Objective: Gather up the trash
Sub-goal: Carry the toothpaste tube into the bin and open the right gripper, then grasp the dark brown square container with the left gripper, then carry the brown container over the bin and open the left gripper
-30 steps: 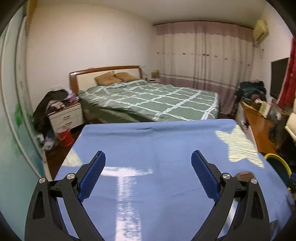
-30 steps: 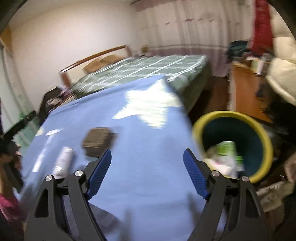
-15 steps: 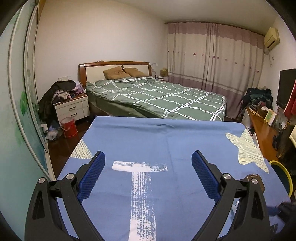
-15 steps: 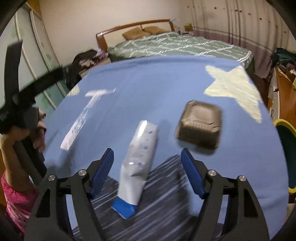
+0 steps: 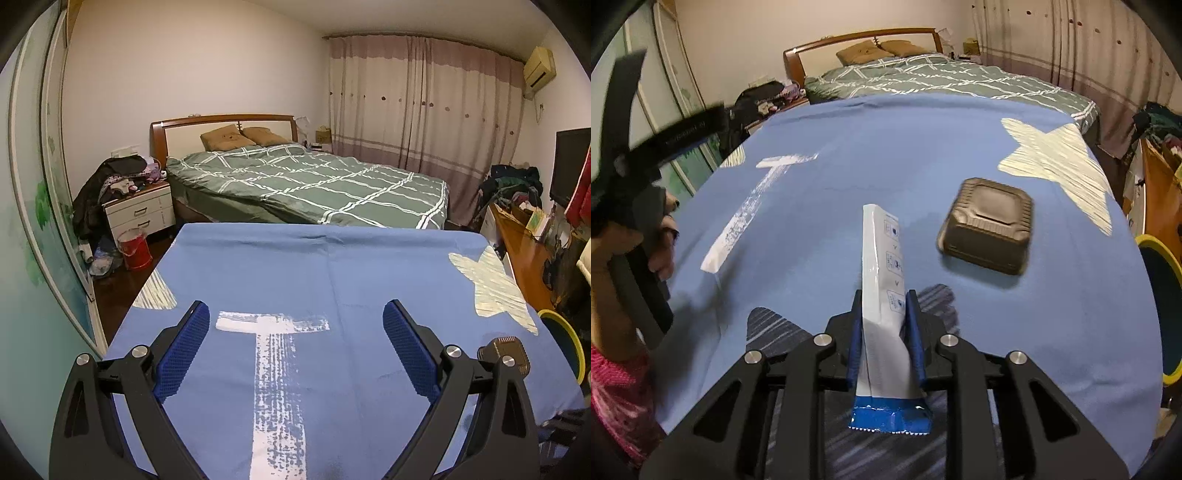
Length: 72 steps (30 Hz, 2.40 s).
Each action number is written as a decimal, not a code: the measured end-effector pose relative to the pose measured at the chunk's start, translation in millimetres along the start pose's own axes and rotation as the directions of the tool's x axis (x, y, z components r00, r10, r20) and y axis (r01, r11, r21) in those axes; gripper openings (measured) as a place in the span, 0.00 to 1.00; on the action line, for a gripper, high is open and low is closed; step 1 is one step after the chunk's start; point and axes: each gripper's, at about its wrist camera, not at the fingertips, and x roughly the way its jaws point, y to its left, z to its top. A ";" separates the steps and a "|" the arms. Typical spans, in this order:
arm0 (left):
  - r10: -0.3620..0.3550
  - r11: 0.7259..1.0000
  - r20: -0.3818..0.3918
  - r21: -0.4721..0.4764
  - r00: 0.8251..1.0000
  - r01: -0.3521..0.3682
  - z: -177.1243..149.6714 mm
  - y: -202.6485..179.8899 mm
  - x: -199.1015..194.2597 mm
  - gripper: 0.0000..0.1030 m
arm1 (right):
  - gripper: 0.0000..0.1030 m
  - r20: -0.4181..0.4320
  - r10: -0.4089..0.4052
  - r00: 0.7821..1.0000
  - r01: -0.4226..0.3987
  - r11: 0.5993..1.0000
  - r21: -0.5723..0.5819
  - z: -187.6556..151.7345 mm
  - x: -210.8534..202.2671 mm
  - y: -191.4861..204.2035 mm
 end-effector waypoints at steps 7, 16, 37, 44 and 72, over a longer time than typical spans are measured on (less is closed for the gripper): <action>-0.012 1.000 -0.008 0.020 1.000 0.012 -2.7 -6.3 1.5 0.91 | 0.20 0.111 -0.089 0.990 0.076 0.991 0.112 6.2 -48.7 -59.8; -0.054 0.995 -0.052 0.085 0.997 0.058 -11.5 -32.2 9.0 0.91 | 0.21 0.091 -0.385 0.919 0.322 0.862 0.391 -14.2 -86.6 -206.1; -0.312 0.899 -0.203 0.253 0.928 0.358 -24.0 -181.8 -13.0 0.91 | 0.54 0.016 -0.523 0.852 0.430 0.719 0.547 -62.9 -92.1 -313.6; -0.332 0.867 -0.277 0.286 0.902 0.407 -40.9 -214.0 0.5 0.91 | 0.55 0.046 -0.500 0.865 0.394 0.732 0.555 -72.1 -100.4 -307.7; -0.311 0.863 -0.353 0.284 0.883 0.417 -43.9 -243.3 36.5 0.60 | 0.55 0.080 -0.484 0.871 0.364 0.747 0.556 -83.3 -110.2 -297.1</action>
